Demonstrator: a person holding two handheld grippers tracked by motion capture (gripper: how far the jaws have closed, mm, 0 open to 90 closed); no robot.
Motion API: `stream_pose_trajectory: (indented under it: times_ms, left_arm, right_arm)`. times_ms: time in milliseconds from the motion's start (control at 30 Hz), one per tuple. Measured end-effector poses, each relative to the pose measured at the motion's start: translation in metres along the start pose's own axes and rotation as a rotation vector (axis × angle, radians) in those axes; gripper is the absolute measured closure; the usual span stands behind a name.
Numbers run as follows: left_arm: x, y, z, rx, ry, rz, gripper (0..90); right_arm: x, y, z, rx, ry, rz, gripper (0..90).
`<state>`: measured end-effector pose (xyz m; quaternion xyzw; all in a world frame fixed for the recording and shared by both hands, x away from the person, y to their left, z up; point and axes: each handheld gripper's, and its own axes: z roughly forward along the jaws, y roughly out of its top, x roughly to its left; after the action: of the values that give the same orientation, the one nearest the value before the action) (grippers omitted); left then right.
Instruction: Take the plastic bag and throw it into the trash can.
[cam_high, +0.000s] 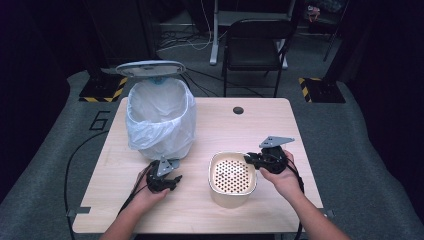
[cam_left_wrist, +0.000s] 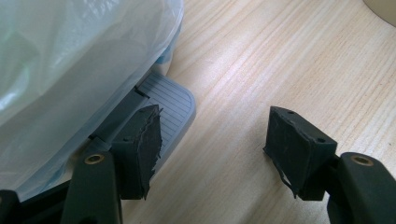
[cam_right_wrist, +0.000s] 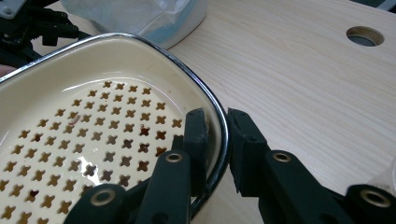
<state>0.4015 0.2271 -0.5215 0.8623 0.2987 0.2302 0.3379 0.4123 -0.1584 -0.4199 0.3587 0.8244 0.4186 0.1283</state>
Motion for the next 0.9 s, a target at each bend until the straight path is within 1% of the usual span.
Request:
stream_pose_trajectory:
  times_ms: [33, 67, 167, 233, 300, 333, 367, 467, 500, 533, 567, 600, 633, 667, 733, 767, 800, 833, 867, 900]
  left_arm:
    - [0.0, 0.0, 0.0, -0.002, 0.0, -0.003, 35.8]
    - [0.0, 0.0, 0.0, 0.001, -0.001, 0.001, 35.8]
    - [0.0, 0.0, 0.0, 0.001, -0.001, 0.001, 35.9]
    - [0.0, 0.0, 0.0, -0.002, 0.0, -0.003, 35.8]
    - [0.0, 0.0, 0.0, -0.004, 0.0, -0.004, 35.9]
    - [0.0, 0.0, 0.0, -0.004, 0.0, -0.003, 35.9]
    - [0.0, 0.0, 0.0, -0.004, 0.0, -0.003, 35.9]
    - [0.0, 0.0, 0.0, -0.004, 0.0, -0.003, 35.9]
    - [0.0, 0.0, 0.0, -0.004, 0.0, -0.003, 35.9]
    - [0.0, 0.0, 0.0, -0.005, 0.0, -0.004, 35.8]
    - [0.0, 0.0, 0.0, -0.005, 0.0, -0.004, 35.9]
    - [0.0, 0.0, 0.0, -0.005, 0.0, -0.004, 35.9]
    - [0.0, 0.0, 0.0, -0.006, 0.0, -0.004, 35.9]
    - [0.0, 0.0, 0.0, -0.006, 0.0, -0.004, 35.9]
    - [0.0, 0.0, 0.0, -0.006, 0.0, -0.004, 35.9]
    - [0.0, 0.0, 0.0, -0.007, 0.0, -0.004, 35.9]
    - [0.0, -0.001, 0.0, -0.008, 0.0, -0.004, 35.9]
    - [0.0, -0.001, 0.0, -0.008, 0.0, -0.004, 35.8]
    - [0.0, -0.001, 0.0, -0.008, 0.001, -0.004, 35.9]
    - [0.0, -0.001, 0.0, -0.008, 0.001, -0.005, 35.9]
  right_arm:
    - [0.0, 0.0, 0.0, 0.0, 0.0, -0.002, 78.5]
    - [0.0, 0.0, 0.0, 0.001, 0.005, -0.014, 78.5]
    - [0.001, -0.001, -0.001, 0.0, 0.007, -0.02, 78.5]
    - [0.001, -0.001, -0.001, -0.003, 0.008, -0.016, 78.0]
    - [-0.001, -0.002, -0.002, -0.029, 0.024, -0.009, 71.1]
    - [0.0, -0.001, -0.004, -0.043, 0.028, 0.003, 67.4]
    - [-0.001, -0.001, -0.006, -0.058, 0.028, 0.002, 64.3]
    - [-0.002, 0.003, -0.014, -0.114, 0.031, 0.023, 57.8]
    - [-0.003, 0.006, -0.019, -0.148, 0.033, 0.031, 53.6]
    - [-0.004, 0.007, -0.021, -0.161, 0.043, 0.039, 51.3]
    - [-0.004, 0.007, -0.021, -0.161, 0.043, 0.039, 51.3]
    - [-0.005, 0.007, -0.023, -0.172, 0.052, 0.042, 47.9]
    - [-0.007, 0.008, -0.025, -0.177, 0.05, 0.051, 45.2]
    - [-0.008, 0.008, -0.028, -0.191, 0.06, 0.063, 41.1]
    - [-0.01, 0.007, -0.03, -0.197, 0.057, 0.063, 40.7]
    - [-0.011, 0.007, -0.031, -0.208, 0.039, 0.054, 37.6]
    - [-0.012, 0.006, -0.032, -0.211, 0.03, 0.034, 37.0]
    - [-0.012, 0.006, -0.032, -0.211, 0.03, 0.034, 37.0]
    - [-0.014, 0.003, -0.033, -0.209, 0.018, 0.012, 36.0]
    - [-0.015, 0.003, -0.034, -0.211, 0.013, 0.003, 36.0]
